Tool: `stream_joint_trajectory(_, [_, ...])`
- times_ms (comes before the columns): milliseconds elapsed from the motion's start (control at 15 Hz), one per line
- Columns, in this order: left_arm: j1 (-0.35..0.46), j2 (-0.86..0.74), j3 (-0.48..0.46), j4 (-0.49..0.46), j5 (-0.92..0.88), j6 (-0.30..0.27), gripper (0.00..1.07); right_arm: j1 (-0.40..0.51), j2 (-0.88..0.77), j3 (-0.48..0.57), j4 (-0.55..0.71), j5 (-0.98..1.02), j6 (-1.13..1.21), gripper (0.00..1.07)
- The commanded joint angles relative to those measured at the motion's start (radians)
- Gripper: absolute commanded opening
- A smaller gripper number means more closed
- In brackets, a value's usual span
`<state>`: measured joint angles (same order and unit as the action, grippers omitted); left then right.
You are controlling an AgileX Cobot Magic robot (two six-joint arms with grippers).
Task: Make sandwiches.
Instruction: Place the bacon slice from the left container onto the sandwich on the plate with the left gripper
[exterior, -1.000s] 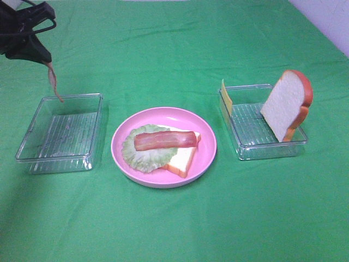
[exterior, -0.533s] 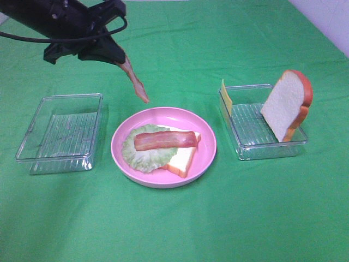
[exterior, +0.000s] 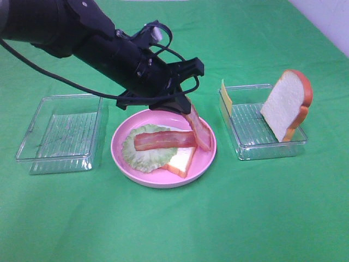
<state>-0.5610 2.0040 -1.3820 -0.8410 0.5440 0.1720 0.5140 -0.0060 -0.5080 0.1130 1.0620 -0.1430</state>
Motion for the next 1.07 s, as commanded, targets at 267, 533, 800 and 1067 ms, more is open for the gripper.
stream_joint_trajectory(267, [0.003, 0.019, -0.001, 0.231, -0.008, -0.069, 0.00, 0.000, -0.007, 0.003, -0.003, 0.004, -0.006, 0.69])
stream_joint_trajectory(533, [0.003, 0.018, -0.001, 0.518, 0.000, -0.316, 0.00, 0.000, -0.007, 0.003, -0.003, 0.004, -0.006, 0.69])
stream_joint_trajectory(800, [0.003, 0.018, -0.001, 0.580, 0.029, -0.372, 0.02, 0.000, -0.007, 0.003, -0.003, 0.004, -0.006, 0.69])
stream_joint_trajectory(1067, [0.003, 0.009, -0.005, 0.584, 0.058, -0.372, 0.61, 0.000, -0.007, 0.003, -0.003, 0.004, -0.006, 0.69])
